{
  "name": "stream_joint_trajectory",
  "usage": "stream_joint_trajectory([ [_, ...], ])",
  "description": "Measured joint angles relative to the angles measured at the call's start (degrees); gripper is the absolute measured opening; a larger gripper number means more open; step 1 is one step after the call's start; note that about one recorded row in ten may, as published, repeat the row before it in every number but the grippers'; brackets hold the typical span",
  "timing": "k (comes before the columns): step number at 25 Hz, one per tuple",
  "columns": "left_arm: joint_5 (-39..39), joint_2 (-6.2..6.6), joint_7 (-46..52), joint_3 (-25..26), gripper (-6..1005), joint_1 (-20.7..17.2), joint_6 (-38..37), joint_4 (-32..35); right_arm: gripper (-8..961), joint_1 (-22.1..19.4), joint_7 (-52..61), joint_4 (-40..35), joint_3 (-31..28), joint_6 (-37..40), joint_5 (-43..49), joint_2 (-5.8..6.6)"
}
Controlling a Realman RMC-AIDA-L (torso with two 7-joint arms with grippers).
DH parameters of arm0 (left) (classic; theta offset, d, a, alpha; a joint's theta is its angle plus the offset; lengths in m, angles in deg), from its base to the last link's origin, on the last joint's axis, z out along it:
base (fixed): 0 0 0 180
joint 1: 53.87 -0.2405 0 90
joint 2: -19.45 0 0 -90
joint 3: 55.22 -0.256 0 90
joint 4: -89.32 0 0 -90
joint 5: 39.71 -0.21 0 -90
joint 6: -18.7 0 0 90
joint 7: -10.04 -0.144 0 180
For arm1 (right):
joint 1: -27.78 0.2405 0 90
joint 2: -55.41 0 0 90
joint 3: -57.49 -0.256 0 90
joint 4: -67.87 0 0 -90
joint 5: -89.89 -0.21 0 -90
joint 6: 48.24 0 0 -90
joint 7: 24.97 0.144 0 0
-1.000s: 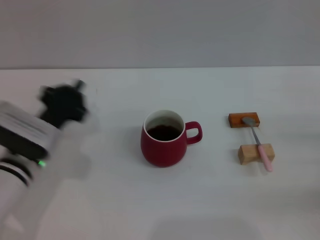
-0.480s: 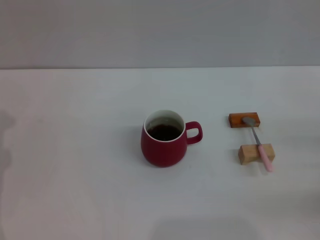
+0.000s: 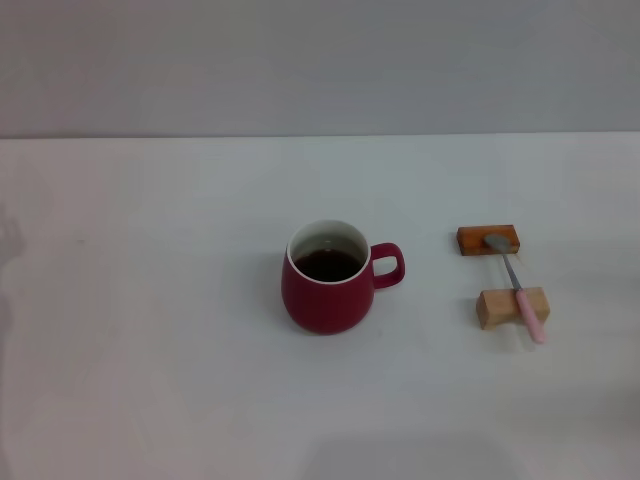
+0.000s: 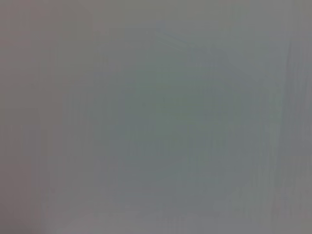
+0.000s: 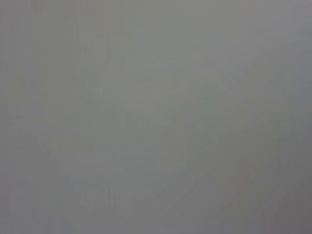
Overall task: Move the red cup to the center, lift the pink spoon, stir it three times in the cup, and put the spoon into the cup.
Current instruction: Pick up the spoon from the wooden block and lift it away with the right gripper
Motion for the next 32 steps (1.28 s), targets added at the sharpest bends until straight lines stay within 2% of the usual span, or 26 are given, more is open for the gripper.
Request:
stream_joint_trajectory([
  [4, 0.0, 0.00, -0.1, 0.0, 425, 0.5, 0.0, 0.0, 640, -1.8, -0.3, 1.6, 0.1, 0.9, 0.0, -1.46],
  [5, -0.1, 0.00, -0.1, 0.0, 473, 0.6, 0.0, 0.0, 640, -4.2, -2.0, 4.7, 0.8, 1.4, 0.1, -2.12],
  [6, -0.2, 0.00, -0.3, 0.0, 496, 0.8, 0.0, 0.0, 640, -4.2, -2.0, 4.7, 0.8, 1.4, 0.1, -2.12],
  [8, -0.3, 0.01, -0.8, 0.1, 542, 1.2, 0.0, 0.0, 639, -7.8, -4.5, 10.0, 2.9, 0.8, 0.1, -2.40],
  [9, -0.3, 0.03, -1.1, 0.1, 565, 1.2, 0.0, 0.0, 639, -10.3, -5.9, 13.6, 4.4, -0.4, 0.0, -2.44],
  [10, -0.4, 0.06, -1.9, 0.1, 588, 1.6, 0.0, 0.0, 639, -15.5, -8.3, 23.3, 6.9, -4.8, -0.2, -2.27],
  [11, -0.4, 0.06, -1.9, 0.1, 611, 1.6, 0.0, 0.0, 639, -15.5, -8.3, 23.3, 6.9, -4.8, -0.2, -2.27],
  [15, -0.1, 0.09, -4.5, 0.1, 703, 2.7, 0.2, 0.1, 639, -25.2, -14.3, 39.7, 11.1, -14.0, -0.1, -2.05],
  [16, -0.1, 0.09, -4.5, 0.1, 728, 2.7, 0.2, 0.1, 639, -25.2, -14.3, 39.7, 11.1, -14.0, -0.1, -2.05],
  [18, 0.0, 0.10, -4.7, 0.1, 777, 3.0, 0.3, 0.1, 639, -28.1, -15.9, 43.7, 13.9, -15.7, 0.0, -1.92],
  [21, 0.0, 0.14, -4.8, 0.2, 851, 3.1, 0.4, 0.1, 638, -30.5, -17.3, 48.7, 17.2, -21.4, 0.6, -1.45],
  [27, 0.1, 0.21, -6.1, 1.0, 850, 3.0, 0.2, 0.1, 638, -34.0, -17.5, 54.5, 21.7, -30.7, 4.5, -1.41],
  [32, 0.1, 0.22, -6.8, 1.1, 849, 2.8, 0.1, 0.1, 638, -36.5, -17.6, 56.9, 24.9, -33.7, 5.7, -1.35],
])
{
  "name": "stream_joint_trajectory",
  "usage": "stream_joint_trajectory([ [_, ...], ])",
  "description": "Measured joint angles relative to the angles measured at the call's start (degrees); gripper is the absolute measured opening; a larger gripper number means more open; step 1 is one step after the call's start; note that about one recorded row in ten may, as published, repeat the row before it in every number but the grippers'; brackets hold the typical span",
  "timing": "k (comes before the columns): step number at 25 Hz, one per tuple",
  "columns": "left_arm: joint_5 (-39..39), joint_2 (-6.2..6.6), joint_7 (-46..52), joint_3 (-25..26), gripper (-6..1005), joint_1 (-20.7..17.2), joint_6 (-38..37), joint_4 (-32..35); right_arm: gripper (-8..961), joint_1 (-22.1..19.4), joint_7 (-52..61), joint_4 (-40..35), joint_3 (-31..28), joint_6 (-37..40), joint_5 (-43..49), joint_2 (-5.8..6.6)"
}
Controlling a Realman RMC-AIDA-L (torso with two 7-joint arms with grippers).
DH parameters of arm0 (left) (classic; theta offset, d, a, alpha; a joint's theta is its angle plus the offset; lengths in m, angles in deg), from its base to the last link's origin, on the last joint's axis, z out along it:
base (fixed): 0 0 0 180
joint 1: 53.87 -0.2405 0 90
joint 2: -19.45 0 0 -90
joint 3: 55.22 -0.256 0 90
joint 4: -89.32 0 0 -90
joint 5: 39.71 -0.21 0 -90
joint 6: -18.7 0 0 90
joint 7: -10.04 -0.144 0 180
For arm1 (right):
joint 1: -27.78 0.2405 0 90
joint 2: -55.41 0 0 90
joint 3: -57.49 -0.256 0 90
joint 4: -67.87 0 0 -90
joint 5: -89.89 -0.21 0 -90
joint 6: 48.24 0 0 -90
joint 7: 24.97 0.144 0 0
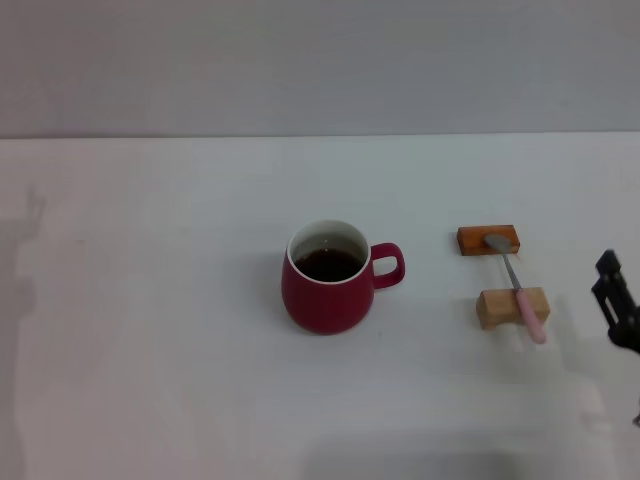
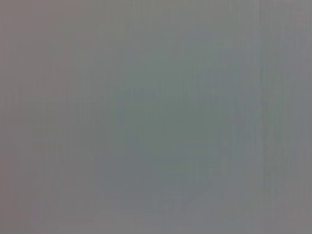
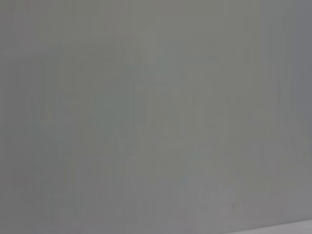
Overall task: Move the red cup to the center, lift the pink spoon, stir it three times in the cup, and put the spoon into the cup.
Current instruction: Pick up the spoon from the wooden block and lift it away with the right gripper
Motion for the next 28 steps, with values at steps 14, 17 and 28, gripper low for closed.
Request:
stream_joint_trajectory([
  [14, -0.3, 0.34, -0.2, 0.0, 847, -0.6, -0.4, 0.1, 637, -4.0, -0.2, -3.5, 6.3, 8.3, 1.9, -0.16],
  [17, -0.3, 0.41, -0.2, 0.0, 847, -0.7, -0.5, 0.0, 637, -3.7, -0.2, -5.5, 6.8, 9.0, 1.5, -0.27],
  [28, -0.3, 0.52, -0.2, 0.0, 847, -0.8, -0.8, 0.0, 637, -0.1, 1.1, -13.0, 8.2, 10.7, 1.2, -0.49],
])
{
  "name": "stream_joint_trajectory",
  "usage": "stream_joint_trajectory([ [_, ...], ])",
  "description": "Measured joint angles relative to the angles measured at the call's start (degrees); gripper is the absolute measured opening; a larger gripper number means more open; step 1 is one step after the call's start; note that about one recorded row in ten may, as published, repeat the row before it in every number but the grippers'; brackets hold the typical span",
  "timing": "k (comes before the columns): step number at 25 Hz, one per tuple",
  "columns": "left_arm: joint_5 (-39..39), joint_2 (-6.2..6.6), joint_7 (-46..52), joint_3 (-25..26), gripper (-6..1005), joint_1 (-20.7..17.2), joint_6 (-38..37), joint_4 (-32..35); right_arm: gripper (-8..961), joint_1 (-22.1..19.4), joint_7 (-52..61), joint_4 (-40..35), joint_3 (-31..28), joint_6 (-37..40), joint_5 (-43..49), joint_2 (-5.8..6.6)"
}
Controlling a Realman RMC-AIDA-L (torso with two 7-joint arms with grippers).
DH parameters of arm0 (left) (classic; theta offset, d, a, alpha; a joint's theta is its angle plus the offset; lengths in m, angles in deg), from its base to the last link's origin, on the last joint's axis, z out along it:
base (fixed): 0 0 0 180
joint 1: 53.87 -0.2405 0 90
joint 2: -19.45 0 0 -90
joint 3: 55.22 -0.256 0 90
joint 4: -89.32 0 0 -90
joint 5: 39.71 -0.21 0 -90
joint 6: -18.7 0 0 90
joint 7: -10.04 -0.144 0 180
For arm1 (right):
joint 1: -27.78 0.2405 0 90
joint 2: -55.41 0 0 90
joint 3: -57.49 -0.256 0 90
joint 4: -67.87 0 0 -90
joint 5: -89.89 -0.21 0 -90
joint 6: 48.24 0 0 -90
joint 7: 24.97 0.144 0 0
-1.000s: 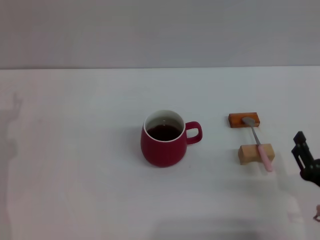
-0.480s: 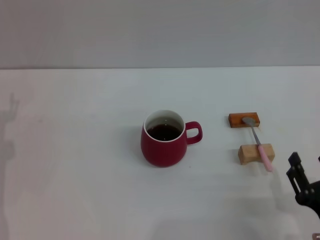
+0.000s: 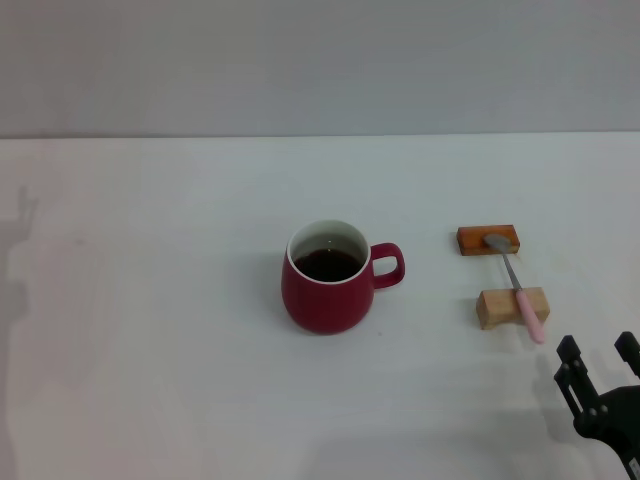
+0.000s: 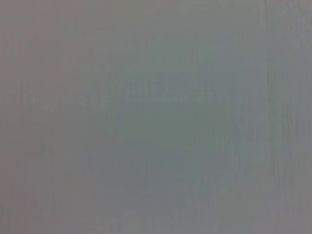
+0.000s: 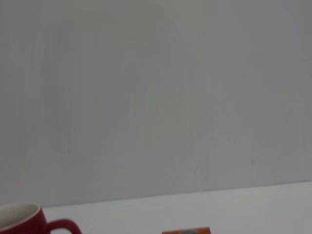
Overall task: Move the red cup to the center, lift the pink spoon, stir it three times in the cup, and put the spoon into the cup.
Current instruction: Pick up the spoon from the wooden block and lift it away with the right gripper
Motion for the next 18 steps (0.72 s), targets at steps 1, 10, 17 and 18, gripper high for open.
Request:
stream_joint_trajectory([
  [1, 0.0, 0.00, 0.0, 0.0, 847, 0.0, 0.0, 0.0, 637, 0.0, 0.0, 0.0, 0.0, 0.0, 0.0, 0.00],
  [10, 0.1, -0.15, 0.0, 0.0, 847, 0.2, -0.1, 0.0, 636, 5.5, 0.3, -6.1, 4.3, 2.3, -6.0, 0.14],
  [17, 0.1, -0.25, 0.0, 0.0, 847, 0.3, -0.9, 0.0, 636, 7.3, 1.6, -7.8, 4.6, 1.8, -6.1, 0.12],
  [18, 0.1, -0.25, 0.0, 0.0, 847, 0.3, -0.9, 0.0, 636, 7.5, 1.9, -8.2, 4.6, 1.7, -6.1, 0.10],
])
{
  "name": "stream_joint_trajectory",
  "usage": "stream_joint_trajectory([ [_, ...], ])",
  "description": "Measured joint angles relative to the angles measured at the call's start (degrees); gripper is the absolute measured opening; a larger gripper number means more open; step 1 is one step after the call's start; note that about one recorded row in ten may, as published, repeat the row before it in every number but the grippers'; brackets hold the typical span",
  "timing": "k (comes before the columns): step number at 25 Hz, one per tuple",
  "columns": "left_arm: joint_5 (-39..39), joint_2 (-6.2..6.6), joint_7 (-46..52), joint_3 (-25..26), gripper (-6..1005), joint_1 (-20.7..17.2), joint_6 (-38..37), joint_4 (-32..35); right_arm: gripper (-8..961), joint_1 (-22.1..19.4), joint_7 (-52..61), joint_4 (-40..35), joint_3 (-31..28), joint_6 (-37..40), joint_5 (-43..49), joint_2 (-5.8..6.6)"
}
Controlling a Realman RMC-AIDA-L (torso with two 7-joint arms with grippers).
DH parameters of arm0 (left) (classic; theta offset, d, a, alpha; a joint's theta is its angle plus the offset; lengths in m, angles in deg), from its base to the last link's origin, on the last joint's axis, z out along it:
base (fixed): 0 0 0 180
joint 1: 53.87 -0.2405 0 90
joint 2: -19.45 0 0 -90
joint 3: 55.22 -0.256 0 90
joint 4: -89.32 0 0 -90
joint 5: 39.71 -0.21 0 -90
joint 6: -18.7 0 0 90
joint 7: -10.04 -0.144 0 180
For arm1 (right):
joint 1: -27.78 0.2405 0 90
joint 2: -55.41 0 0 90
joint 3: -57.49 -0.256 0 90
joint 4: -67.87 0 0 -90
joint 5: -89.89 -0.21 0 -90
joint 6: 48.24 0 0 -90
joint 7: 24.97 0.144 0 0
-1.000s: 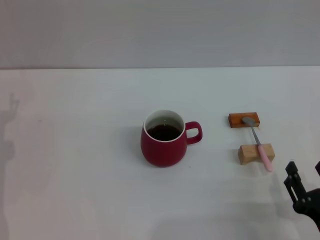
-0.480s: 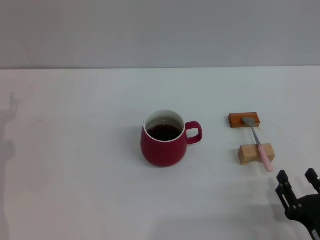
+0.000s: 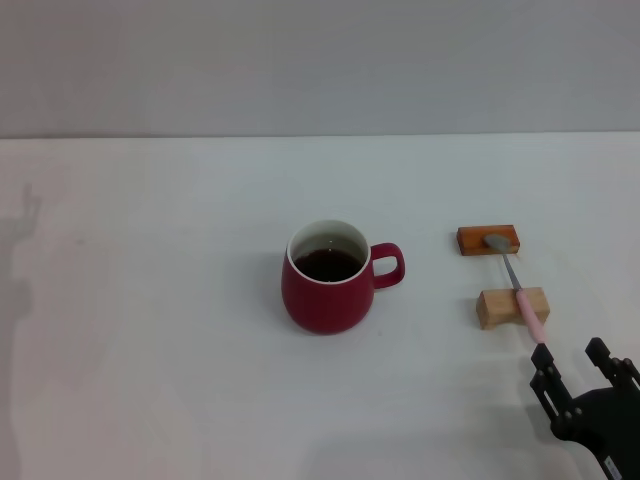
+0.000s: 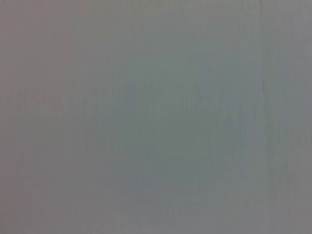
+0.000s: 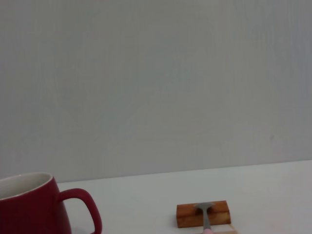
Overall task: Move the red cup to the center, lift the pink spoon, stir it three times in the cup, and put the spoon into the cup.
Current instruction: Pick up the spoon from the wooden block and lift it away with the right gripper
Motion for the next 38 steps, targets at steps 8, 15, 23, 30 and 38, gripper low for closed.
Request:
stream_joint_trajectory([
  [8, 0.0, -0.08, 0.0, 0.0, 847, 0.1, -0.3, 0.0, 636, 2.9, 1.3, -2.1, 0.4, -0.7, -0.1, -0.07],
  [15, -0.1, -0.10, 0.0, 0.0, 847, 0.1, -0.4, 0.0, 635, 5.5, 1.4, -3.5, 0.6, -1.7, -2.0, -0.10],
  [23, 0.0, -0.10, 0.0, 0.0, 847, 0.1, -0.5, 0.0, 635, 8.2, 3.3, -5.3, 0.3, -2.7, -2.0, -0.10],
  [30, 0.1, -0.10, 0.0, 0.0, 847, 0.5, -0.7, 0.0, 635, 9.9, 3.4, -6.3, 0.1, -3.1, -3.5, -0.13],
  [38, 0.2, -0.10, 0.0, 0.0, 846, 0.7, -0.7, -0.2, 634, 10.9, 3.4, -7.1, 0.0, -3.1, -3.9, -0.17],
])
